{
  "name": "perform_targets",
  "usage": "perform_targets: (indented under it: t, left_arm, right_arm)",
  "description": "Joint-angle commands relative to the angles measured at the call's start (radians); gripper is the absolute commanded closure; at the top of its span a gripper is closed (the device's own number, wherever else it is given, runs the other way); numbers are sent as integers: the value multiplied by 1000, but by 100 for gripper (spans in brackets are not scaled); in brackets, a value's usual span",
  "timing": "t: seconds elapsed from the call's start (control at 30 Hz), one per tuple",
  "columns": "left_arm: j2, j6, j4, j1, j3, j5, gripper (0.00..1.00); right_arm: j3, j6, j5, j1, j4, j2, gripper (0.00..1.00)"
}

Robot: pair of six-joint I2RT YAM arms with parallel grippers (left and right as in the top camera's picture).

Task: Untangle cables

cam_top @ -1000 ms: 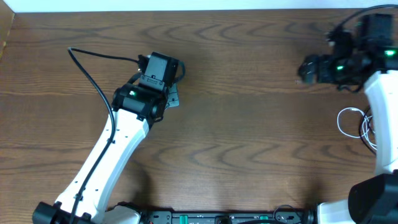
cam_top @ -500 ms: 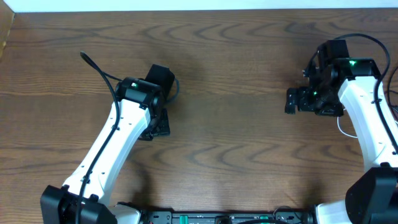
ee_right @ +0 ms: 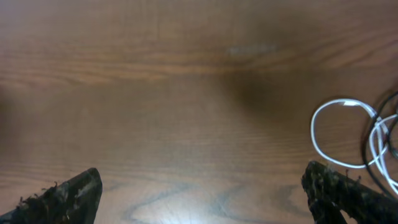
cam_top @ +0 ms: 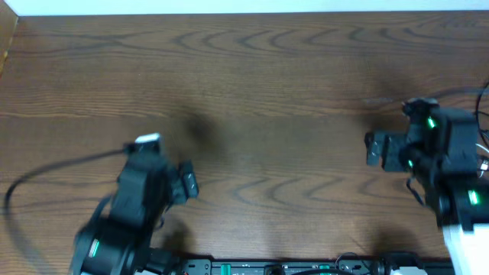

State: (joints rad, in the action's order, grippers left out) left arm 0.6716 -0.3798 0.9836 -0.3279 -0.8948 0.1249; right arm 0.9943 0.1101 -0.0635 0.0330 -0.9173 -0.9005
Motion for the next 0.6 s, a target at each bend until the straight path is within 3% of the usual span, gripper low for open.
perform_targets:
  t: [0.0,0.2,0.57]
  left_arm:
    - [-180,24,-4,3,25,-2,4]
    - [-329,24,6,3,25,-2,4]
    - [-335,24,10,3,25,-2,4]
  right_arm:
    - [-50,-11,9,1,8,132,1]
    - [-51,-10,9,2,-66,225,1]
    - [-52,-10,9,1,-218,226,1]
